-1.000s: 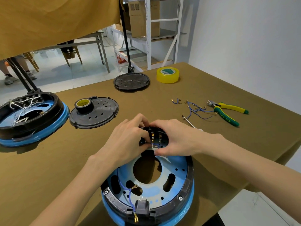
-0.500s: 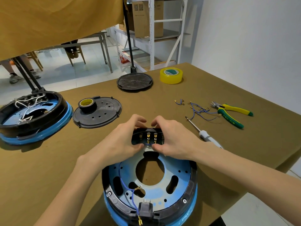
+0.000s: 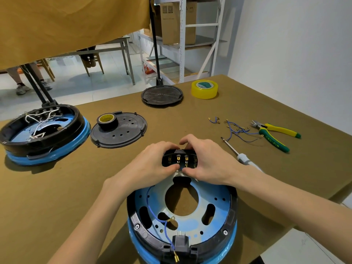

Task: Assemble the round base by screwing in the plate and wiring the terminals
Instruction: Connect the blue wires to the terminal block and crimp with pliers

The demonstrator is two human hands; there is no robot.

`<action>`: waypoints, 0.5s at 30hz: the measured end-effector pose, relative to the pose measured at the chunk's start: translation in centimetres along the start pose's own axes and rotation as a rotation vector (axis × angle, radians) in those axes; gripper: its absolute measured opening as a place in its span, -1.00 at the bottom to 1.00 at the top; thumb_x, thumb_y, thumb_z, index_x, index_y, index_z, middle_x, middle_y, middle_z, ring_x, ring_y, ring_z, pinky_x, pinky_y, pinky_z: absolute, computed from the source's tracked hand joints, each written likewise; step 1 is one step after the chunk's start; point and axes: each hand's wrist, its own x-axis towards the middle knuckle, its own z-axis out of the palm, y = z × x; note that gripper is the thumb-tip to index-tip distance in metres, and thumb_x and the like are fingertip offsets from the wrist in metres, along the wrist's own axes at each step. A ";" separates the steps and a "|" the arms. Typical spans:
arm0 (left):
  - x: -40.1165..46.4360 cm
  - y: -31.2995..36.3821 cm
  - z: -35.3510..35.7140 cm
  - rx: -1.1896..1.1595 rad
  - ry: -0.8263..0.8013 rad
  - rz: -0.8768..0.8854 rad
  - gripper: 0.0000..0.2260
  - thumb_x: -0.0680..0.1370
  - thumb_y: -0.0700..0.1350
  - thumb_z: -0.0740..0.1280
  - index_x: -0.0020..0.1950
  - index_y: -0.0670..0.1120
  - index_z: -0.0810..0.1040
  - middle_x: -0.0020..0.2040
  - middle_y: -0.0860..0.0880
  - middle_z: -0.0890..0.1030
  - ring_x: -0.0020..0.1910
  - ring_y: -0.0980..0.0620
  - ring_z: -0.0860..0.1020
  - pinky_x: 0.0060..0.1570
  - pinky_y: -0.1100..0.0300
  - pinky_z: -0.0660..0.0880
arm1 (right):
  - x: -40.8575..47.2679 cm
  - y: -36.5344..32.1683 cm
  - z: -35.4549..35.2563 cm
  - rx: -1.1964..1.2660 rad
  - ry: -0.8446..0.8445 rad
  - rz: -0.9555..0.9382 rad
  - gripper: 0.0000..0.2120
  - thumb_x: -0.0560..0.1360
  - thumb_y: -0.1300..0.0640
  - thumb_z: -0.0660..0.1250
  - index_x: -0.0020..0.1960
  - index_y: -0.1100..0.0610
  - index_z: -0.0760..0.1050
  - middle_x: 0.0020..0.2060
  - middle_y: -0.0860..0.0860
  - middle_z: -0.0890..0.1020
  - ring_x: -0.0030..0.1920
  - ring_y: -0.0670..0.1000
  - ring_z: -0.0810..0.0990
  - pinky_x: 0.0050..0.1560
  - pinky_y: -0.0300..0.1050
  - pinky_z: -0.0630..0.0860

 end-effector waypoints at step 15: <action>-0.3 -0.4 0.0 0.000 0.023 0.040 -0.60 0.50 0.05 0.49 0.31 0.17 0.49 0.09 0.24 0.39 0.09 0.37 0.43 -0.07 0.50 0.39 | 0.4 -0.2 -0.2 -0.158 0.000 -0.023 -0.60 0.42 -0.15 0.49 0.07 0.10 0.51 -0.06 -0.03 0.50 -0.02 -0.03 0.42 -0.02 -0.07 0.50</action>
